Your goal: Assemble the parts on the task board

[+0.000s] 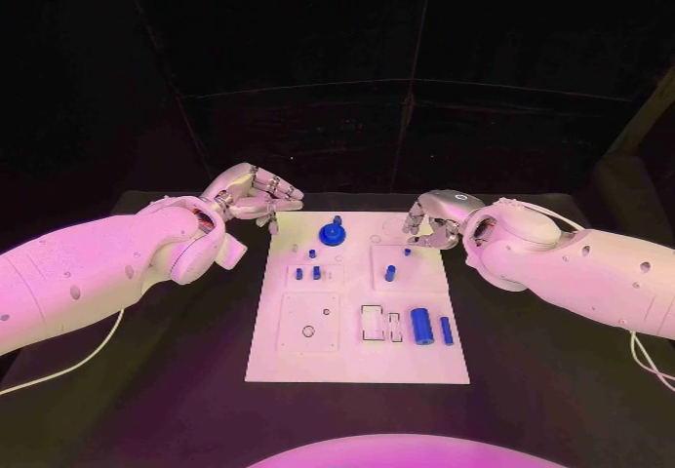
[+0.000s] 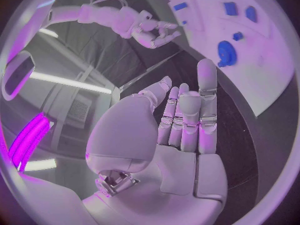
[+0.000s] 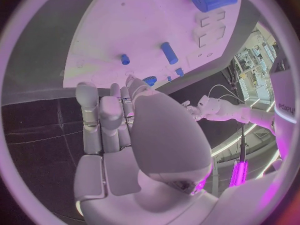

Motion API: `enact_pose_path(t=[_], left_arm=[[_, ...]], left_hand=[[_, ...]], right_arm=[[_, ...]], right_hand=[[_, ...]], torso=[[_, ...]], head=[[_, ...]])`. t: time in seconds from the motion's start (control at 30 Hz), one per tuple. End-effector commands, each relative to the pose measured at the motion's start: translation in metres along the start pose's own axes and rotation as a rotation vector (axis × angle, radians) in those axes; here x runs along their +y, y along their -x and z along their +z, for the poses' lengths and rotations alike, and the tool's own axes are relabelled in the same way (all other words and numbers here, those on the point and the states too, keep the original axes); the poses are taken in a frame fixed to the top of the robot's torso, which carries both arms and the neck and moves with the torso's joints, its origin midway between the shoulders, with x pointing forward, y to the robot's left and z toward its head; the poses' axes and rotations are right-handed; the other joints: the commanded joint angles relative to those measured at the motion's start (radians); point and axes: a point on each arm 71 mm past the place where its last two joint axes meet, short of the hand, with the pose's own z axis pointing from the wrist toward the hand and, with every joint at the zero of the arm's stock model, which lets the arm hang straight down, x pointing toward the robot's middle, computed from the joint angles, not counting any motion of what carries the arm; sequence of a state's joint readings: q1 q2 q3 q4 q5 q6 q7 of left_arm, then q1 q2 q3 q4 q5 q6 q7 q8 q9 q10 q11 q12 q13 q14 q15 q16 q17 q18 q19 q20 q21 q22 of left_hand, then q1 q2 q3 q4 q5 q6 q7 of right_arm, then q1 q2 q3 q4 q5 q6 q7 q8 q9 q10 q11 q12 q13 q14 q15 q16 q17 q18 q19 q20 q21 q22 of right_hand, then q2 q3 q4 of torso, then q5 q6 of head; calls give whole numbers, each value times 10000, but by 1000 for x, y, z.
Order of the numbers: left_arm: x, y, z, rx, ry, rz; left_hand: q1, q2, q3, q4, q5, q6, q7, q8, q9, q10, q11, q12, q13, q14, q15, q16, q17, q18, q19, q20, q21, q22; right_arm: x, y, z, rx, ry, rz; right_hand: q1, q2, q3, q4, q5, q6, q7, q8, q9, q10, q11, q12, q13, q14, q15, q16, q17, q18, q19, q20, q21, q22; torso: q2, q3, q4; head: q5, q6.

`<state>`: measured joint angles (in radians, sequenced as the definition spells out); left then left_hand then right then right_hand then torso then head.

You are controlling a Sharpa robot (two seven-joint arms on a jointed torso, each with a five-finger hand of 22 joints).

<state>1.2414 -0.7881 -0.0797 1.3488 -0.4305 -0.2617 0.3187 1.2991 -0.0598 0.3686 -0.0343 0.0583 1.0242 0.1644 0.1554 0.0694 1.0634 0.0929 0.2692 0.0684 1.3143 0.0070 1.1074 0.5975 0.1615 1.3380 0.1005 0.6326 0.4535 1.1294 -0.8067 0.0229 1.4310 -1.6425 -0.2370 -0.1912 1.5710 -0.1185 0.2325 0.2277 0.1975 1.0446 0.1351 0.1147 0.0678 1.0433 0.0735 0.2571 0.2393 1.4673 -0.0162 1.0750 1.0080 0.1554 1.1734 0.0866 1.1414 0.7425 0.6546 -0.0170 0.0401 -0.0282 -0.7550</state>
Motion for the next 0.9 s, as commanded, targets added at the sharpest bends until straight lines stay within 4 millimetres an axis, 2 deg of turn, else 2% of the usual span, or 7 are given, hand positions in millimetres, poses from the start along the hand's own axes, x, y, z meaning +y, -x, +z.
enact_pose_path(t=[0.03,0.2,0.3,0.4,0.57,0.7,0.9], left_arm=[[-5,11,-4,-1622,-820,-3600],[-7,10,-8,-1857,-996,-4124],[-6,10,-10,-1892,-981,-4295],[-6,9,-10,-1848,-979,-4395],[-6,7,-9,-1791,-938,-4475],[-5,7,-9,-1760,-902,-4504],[-3,9,-9,-1753,-843,-4512]], left_hand=[[-33,42,-12,53,18,39,36,57,-11,-15,44,74,-3,-113,-3,-108,-197,191,-74,0,-68,-34],[0,80,-10,53,21,67,25,75,-7,22,33,115,4,-151,-9,-124,-229,195,-98,3,-107,-57],[8,83,-12,52,21,70,26,79,-7,29,30,126,5,-180,-10,-160,-304,197,-105,3,-119,-64],[8,77,-20,52,20,68,31,78,-8,29,33,132,5,-202,-9,-182,-347,198,-115,4,-132,-71],[-38,79,-61,92,17,50,46,73,-13,13,46,146,1,-263,3,-229,-437,195,-145,13,-174,-95],[-114,69,-134,156,11,26,60,66,-18,-14,61,162,-1,-311,17,-259,-508,193,-168,25,-219,-122],[-128,64,-156,170,11,17,63,63,-20,-24,64,168,-2,-331,21,-277,-549,192,-175,29,-233,-130]], right_arm=[[3,-3,-1,-4,292,-1269],[1,-9,-1,170,219,-1413],[2,-11,1,313,234,-1454],[4,-14,2,434,279,-1415],[7,-19,5,639,322,-1345],[8,-21,6,784,303,-1338],[9,-24,7,999,249,-1364]], right_hand=[[-63,-129,108,5,-54,-142,47,-114,-20,-49,58,-93,-153,164,90,57,30,-75,4,90,65,38],[-237,-317,200,28,-62,-481,176,-353,-39,-219,163,-271,-457,147,183,58,6,-74,-23,158,76,36],[-414,-481,176,52,-8,-668,265,-474,-31,-384,257,-382,-670,127,245,43,-28,-64,-76,230,45,-15],[-401,-453,220,34,8,-662,270,-470,-22,-373,263,-383,-720,126,250,51,-25,-62,-78,241,49,-8],[-259,-335,495,-98,82,-550,315,-434,6,-230,281,-369,-918,115,255,61,-38,-59,-63,258,88,39],[-146,-271,827,-223,-21,-454,381,-421,12,-95,310,-399,-1107,132,276,157,42,-83,16,273,203,197],[-189,-284,1192,-352,-75,-168,325,-333,43,264,246,-377,-1317,236,238,559,423,-162,268,258,538,722]], torso=[[-15,0,40],[-8,4,6],[12,11,5],[-3,9,39],[4,1,26],[3,7,24],[-2,2,17]], head=[[-71,-17],[-170,-39],[-150,3],[-176,-46],[-152,-45],[-152,-56],[-154,-97]])
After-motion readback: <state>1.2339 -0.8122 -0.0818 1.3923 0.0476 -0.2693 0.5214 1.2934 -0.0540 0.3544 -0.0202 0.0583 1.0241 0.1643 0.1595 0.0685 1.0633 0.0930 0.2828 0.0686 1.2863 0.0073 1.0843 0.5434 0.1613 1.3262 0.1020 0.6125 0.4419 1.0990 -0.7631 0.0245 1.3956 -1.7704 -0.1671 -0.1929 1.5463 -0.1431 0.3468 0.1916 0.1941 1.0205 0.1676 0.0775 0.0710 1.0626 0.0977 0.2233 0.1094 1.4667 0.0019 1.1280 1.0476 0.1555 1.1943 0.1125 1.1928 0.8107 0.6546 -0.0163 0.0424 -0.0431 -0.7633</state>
